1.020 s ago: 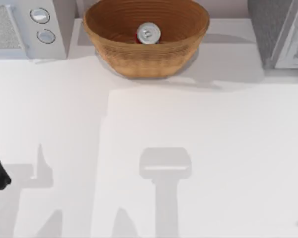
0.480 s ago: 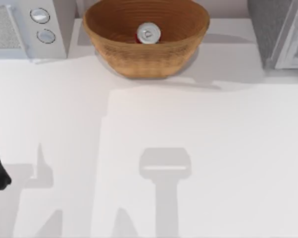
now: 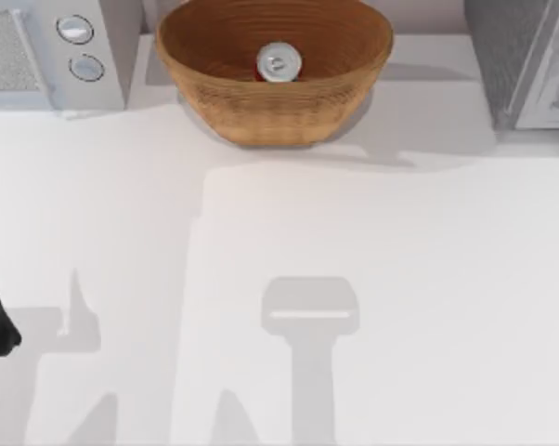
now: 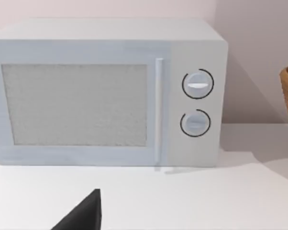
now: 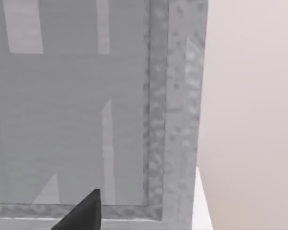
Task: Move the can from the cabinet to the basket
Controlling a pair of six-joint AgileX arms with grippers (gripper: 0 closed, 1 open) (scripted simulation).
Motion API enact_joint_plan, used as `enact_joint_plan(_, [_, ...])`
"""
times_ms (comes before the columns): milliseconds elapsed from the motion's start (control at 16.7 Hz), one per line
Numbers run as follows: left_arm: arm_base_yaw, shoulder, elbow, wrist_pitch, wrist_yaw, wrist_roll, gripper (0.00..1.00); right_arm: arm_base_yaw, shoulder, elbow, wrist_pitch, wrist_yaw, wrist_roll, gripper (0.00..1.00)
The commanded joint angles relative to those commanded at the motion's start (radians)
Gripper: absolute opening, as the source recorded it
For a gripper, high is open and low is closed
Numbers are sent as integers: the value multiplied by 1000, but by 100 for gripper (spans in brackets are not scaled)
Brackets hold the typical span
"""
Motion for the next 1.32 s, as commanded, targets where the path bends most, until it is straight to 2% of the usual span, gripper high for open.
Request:
enact_joint_plan(780, [0, 0, 0, 0, 0, 0, 100, -10, -146, 945, -1129, -10, 0, 100])
enact_joint_plan(1020, [0, 0, 0, 0, 0, 0, 100, -2, -181, 1090, -1285, -5, 3, 100])
enact_joint_plan(1320, [0, 0, 0, 0, 0, 0, 100, -1, -184, 1104, -1300, -4, 3, 100])
